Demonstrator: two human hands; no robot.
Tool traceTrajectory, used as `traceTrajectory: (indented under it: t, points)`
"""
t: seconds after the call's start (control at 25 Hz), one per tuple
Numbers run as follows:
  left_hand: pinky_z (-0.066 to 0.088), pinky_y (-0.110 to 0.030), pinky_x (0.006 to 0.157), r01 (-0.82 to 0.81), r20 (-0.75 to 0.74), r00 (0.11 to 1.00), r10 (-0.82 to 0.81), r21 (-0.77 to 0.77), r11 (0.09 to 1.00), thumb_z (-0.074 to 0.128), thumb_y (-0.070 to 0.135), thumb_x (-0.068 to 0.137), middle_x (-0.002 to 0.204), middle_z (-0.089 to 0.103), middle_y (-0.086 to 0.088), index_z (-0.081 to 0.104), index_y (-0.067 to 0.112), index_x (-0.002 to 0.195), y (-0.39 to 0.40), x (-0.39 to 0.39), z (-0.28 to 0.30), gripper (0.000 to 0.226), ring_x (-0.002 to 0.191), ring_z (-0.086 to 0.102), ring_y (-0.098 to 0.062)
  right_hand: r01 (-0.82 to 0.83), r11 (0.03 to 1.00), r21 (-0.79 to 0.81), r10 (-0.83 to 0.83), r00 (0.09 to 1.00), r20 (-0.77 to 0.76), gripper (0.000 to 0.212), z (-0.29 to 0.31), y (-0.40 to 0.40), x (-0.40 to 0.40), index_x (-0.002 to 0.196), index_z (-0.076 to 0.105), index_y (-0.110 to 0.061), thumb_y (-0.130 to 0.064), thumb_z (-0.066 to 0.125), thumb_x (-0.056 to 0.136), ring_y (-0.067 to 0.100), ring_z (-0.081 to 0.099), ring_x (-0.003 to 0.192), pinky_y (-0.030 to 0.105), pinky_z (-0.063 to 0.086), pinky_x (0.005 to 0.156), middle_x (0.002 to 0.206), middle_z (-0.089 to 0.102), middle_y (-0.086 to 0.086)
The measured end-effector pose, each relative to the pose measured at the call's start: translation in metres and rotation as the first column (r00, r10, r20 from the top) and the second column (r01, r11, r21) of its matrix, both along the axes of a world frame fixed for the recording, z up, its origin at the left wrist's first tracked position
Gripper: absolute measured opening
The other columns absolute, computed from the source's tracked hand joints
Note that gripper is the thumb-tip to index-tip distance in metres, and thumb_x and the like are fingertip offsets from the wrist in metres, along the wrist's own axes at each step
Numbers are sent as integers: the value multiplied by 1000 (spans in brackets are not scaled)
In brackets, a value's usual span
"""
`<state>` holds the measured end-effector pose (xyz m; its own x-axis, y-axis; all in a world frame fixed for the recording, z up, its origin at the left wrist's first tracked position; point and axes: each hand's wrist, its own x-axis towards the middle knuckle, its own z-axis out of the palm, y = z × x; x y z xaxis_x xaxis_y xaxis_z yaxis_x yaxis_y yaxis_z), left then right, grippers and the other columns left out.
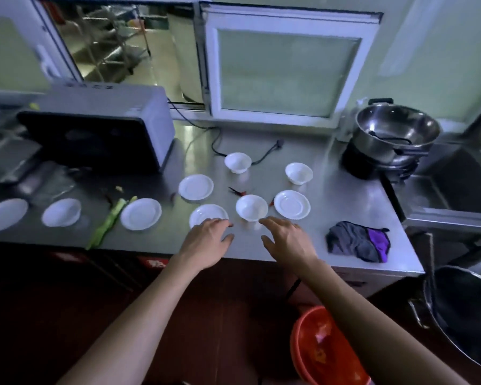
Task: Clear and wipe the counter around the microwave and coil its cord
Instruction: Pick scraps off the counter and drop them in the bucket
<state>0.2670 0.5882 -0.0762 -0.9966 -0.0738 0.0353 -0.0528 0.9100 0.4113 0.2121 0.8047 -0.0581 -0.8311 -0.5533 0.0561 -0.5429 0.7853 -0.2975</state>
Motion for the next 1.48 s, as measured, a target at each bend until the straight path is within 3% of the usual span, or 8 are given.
traceTrajectory:
  t: [0.32,0.76,0.96,1.16,1.48]
  points:
    - [54,-41,82,-240,-34,970,240,20,971,56,34,93,122,66,-2,61,25,125,-185,65,9,33,109,61,-27,-182,982,-52,181,983,-15,44,10,-195,15,138,55,-23,-28,60,94,28,59,119,39,48,91,138,60,0]
    - [51,-34,85,-444,30,896,443,65,894,54,37,95,121,66,6,62,29,125,-304,120,-16,32,107,61,-18,-378,924,-58,382,916,121,40,-22,-347,9,132,61,-13,-18,63,93,33,62,114,41,51,91,131,65,8]
    - [49,-40,91,-434,119,897,426,44,900,52,38,95,123,64,4,61,29,124,-349,78,-32,32,112,57,-21,-365,930,-51,368,911,187,41,-56,-402,-37,135,58,-18,-19,57,94,28,58,123,35,47,94,139,60,2]
    - [46,-41,96,-388,172,909,379,18,922,50,33,96,130,61,1,60,25,128,-388,3,-41,35,119,54,-22,-288,956,-60,294,921,258,40,-79,-440,-96,132,60,-25,-19,56,92,28,62,113,30,44,81,131,63,-3]
    - [52,-42,85,-338,296,901,317,22,941,46,38,95,118,65,3,59,28,120,-414,-65,-67,30,107,59,-21,-286,957,39,258,908,330,38,-122,-462,-157,133,60,-18,-25,59,95,29,62,116,38,48,97,135,63,2]
